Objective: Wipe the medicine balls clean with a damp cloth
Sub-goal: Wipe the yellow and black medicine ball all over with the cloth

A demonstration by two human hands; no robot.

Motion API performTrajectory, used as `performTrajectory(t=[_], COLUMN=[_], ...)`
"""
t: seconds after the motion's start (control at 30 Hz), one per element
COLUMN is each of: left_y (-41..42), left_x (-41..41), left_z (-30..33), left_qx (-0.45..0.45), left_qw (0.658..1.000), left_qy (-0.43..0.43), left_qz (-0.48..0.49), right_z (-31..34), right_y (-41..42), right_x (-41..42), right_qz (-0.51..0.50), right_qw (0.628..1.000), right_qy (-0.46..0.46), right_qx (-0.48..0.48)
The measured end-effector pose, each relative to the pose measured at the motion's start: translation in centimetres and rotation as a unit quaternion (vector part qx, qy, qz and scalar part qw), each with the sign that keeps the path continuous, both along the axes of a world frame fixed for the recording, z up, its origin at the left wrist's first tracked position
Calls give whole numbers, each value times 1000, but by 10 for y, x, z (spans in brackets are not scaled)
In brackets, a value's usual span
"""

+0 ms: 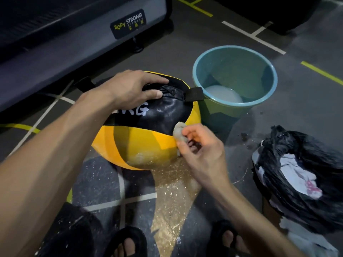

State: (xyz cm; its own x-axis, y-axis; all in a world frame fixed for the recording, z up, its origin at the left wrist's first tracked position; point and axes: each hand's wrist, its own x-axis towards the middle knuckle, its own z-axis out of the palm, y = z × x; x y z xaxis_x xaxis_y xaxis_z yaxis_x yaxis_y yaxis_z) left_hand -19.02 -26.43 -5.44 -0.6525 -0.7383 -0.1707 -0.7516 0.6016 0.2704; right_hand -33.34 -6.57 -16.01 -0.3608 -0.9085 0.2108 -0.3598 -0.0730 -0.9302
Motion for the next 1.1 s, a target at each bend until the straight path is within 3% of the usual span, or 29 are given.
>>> performTrajectory(t=[0.2,0.27,0.37,0.63,0.8,0.93,1.1], left_y=[16,21,33,51,41,35,32], left_x=[21,50,99,118,109,108,102], left_z=[6,14,12,-25,-31,-30,-28], left_qx=[-70,-96,-56,-80,-92,-73,-79], left_qw=[990,991,997,988,985,984,983], left_qy=[125,94,42,82,87,108,100], left_qz=[9,1,22,101,117,124,130], right_z=[2,0,-4,9,24,30,23], right_y=[-19,-20,-20,-26,-10,-14,-35], right_x=[-28,-31,-34,-11,40,26,-14], right_qz=[-51,-56,-58,-107,0,54,-122], right_qw=[998,997,997,989,996,979,990], right_qy=[-16,-28,-39,-94,77,175,68], right_qx=[24,34,33,35,-49,-88,27])
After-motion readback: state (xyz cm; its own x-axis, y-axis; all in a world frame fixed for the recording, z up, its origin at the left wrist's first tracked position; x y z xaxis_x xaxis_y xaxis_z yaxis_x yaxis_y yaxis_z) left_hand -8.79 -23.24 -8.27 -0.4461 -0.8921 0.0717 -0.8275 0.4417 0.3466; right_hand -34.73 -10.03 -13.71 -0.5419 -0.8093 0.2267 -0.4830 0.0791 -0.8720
